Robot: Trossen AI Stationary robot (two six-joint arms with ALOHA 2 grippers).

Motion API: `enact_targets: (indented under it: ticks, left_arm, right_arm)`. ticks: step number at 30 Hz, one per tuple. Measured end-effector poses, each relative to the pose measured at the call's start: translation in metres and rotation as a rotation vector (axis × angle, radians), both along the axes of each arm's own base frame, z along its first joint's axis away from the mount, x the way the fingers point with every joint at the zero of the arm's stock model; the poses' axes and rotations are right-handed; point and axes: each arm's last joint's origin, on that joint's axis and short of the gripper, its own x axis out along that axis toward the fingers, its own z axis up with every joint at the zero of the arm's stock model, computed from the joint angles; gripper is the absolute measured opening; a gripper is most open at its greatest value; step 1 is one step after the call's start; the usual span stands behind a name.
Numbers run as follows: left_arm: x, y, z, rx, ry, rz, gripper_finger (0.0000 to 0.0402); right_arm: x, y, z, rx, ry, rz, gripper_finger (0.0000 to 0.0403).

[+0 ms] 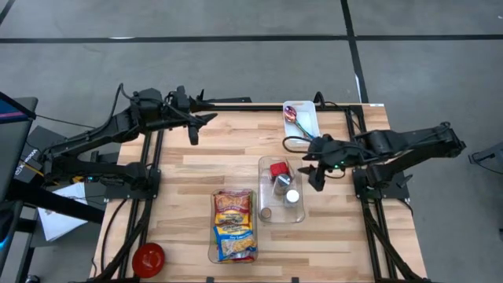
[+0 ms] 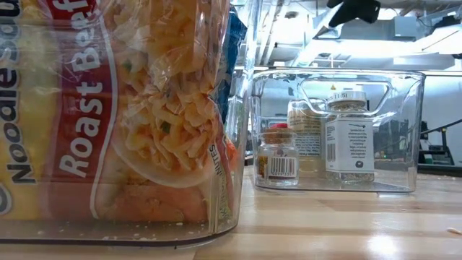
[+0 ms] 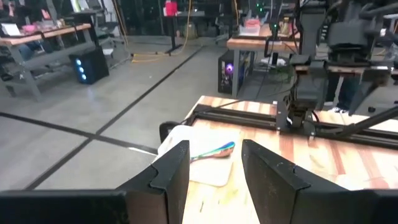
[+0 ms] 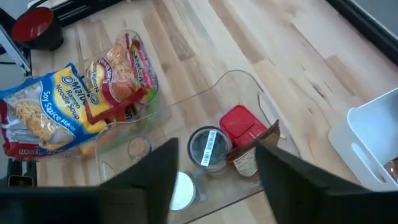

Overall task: Pick & Place Food Item
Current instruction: Return to Home Position

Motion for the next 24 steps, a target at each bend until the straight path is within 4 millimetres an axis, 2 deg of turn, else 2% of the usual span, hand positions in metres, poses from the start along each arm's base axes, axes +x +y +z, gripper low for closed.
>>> enact_targets:
  ticks: [4,6,8,12,15,21,24]
  left_arm:
    - [0.001,0.000,-0.005,-0.017,0.009,-0.012,0.0140]
    - [0.003,0.000,-0.018,-0.040,0.016,-0.038,0.0138]
    - [0.006,0.000,-0.038,-0.089,0.022,-0.055,0.0131]
    - [0.014,-0.005,-0.086,-0.160,-0.023,-0.155,0.0105]
    - [0.015,-0.013,-0.122,-0.188,-0.105,-0.207,0.0077]
    - [-0.003,-0.029,-0.185,-0.306,-0.211,-0.230,0.0010]
    - [-0.016,-0.036,-0.207,-0.370,-0.224,-0.211,0.0005]
  right_arm:
    - [-0.002,0.003,0.001,-0.022,-0.008,0.005,0.0109]
    - [-0.002,0.004,0.002,-0.028,-0.013,0.016,0.0050]
    - [-0.001,0.005,0.003,-0.032,-0.031,0.023,0.0014]
    - [-0.006,0.003,0.010,-0.021,-0.082,0.022,0.0018]
    - [-0.016,0.000,0.018,-0.028,-0.127,0.001,0.0005]
    - [-0.042,-0.017,0.034,-0.050,-0.220,-0.086,0.0002]
    - [-0.052,-0.026,0.040,-0.059,-0.263,-0.124,0.0002]
